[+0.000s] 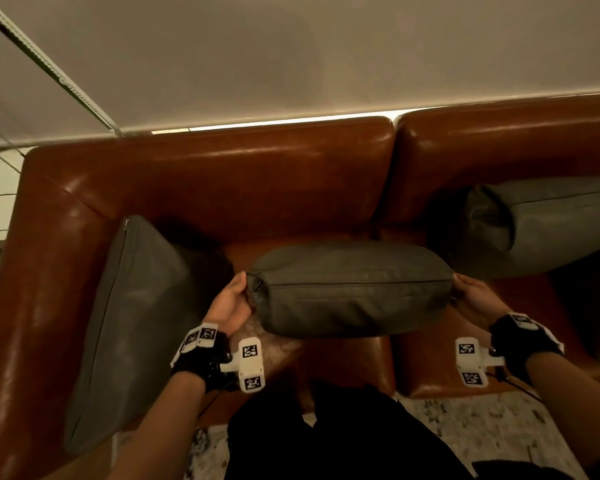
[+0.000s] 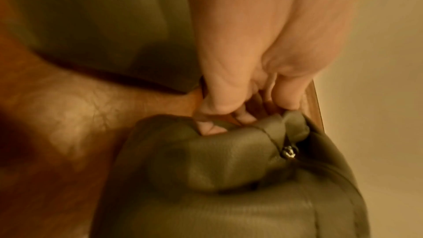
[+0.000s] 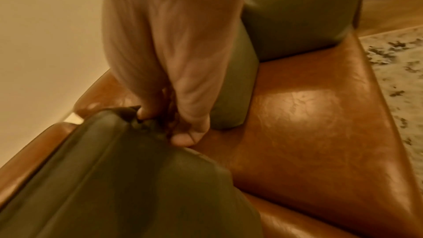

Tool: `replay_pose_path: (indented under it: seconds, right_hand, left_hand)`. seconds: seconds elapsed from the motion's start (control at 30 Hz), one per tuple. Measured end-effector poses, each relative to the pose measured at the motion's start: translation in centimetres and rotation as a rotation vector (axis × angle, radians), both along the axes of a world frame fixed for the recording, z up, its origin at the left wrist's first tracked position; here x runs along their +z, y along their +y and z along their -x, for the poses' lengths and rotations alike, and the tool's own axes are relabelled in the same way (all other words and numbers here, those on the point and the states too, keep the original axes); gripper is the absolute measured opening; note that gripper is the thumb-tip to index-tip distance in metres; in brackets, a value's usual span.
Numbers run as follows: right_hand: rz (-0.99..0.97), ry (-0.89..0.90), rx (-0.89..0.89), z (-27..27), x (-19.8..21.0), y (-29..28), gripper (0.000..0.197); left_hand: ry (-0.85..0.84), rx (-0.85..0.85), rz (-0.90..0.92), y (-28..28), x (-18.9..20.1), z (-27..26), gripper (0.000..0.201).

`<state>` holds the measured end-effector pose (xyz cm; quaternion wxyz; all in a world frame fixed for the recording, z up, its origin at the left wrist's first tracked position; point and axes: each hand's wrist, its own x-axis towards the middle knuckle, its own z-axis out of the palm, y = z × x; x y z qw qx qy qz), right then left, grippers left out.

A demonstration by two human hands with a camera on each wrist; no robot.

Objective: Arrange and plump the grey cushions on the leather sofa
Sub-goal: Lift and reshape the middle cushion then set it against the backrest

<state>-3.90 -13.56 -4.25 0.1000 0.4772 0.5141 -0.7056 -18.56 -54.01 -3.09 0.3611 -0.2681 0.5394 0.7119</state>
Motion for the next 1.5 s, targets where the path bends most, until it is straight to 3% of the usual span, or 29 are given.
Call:
replay_pose_path:
  seconds: [0.13,0.23,0.3,0.4,0.5,0.6,0.7,0.77,0.83,0.9,0.97,1.07,1.13,1.17,1.23,1.27,1.4,1.5]
  right_hand:
    - [0.081,0.031,-0.113,-1.6,1.3,-0.2,0.031]
    - [0.094,0.067,-0.106,-2.1,2.6,-0.6,0.032]
    - [0.104,0.093,-0.077,-1.8,4.1,-1.2,0.032]
    - [0.122,0.155,-0.065,-0.5,6.9,-1.8,0.031]
    - [0.095,0.171,0.054,1.6,9.0,-3.8,0.033]
    - [-0.02,0.163,0.251,3.7,8.9,-8.8,0.032]
    - [-0.289,0.144,0.437,6.1,7.5,-14.3,0.041]
    - [-0.399,0.145,0.581,7.0,6.8,-17.3,0.045]
    - [-0.248,0.193,0.596,7.0,6.2,-19.2,0.038]
    - [0.005,0.215,0.572,6.5,6.1,-20.0,0.027]
    - [-0.054,0.23,0.657,5.8,5.4,-19.0,0.028]
    - [-0.719,0.27,0.713,3.8,3.9,-14.7,0.027]
    - [-1.092,0.117,0.583,1.9,3.4,-10.3,0.028]
    - [-1.175,-0.029,0.499,1.0,3.3,-7.9,0.029]
    - [-1.125,-0.251,0.357,-0.7,3.5,-4.1,0.03]
    - [-1.07,-0.271,0.334,-1.2,3.5,-2.8,0.03]
    - [-0.939,-0.083,0.344,-1.8,3.2,-1.1,0.031]
    - [-0.907,-0.08,0.316,-1.5,3.0,-1.7,0.041]
  left_hand:
    - [-0.079,0.011,0.079,2.2,1.3,0.3,0.032]
    - [-0.136,0.009,0.131,2.1,0.4,0.1,0.034]
    - [-0.176,0.076,0.109,0.9,-0.7,0.4,0.045]
    - [-0.124,0.146,0.205,-0.5,-0.6,0.9,0.054]
    - [0.096,-0.1,0.386,0.1,0.7,0.2,0.054]
    - [0.344,-0.263,0.368,2.7,3.9,-1.4,0.048]
    - [0.375,-0.449,0.236,5.8,6.4,-3.4,0.037]
    - [0.369,-0.621,0.196,7.3,6.1,-4.9,0.044]
    - [0.466,-0.741,0.351,8.1,4.9,-5.6,0.068]
    - [0.537,-0.707,0.542,7.8,3.5,-5.6,0.075]
    - [0.563,-0.643,0.682,7.2,2.2,-5.3,0.057]
    - [0.528,-0.563,0.736,7.5,1.4,-5.1,0.034]
    - [0.519,-0.465,0.739,7.8,1.5,-4.7,0.033]
    - [0.535,-0.454,0.756,7.7,1.5,-4.5,0.033]
    - [0.574,-0.478,0.776,7.1,1.3,-4.2,0.03]
    - [0.585,-0.485,0.77,6.9,1.2,-4.2,0.029]
    - [0.596,-0.441,0.755,6.5,1.5,-4.5,0.032]
    - [0.626,-0.431,0.777,6.8,1.8,-5.0,0.033]
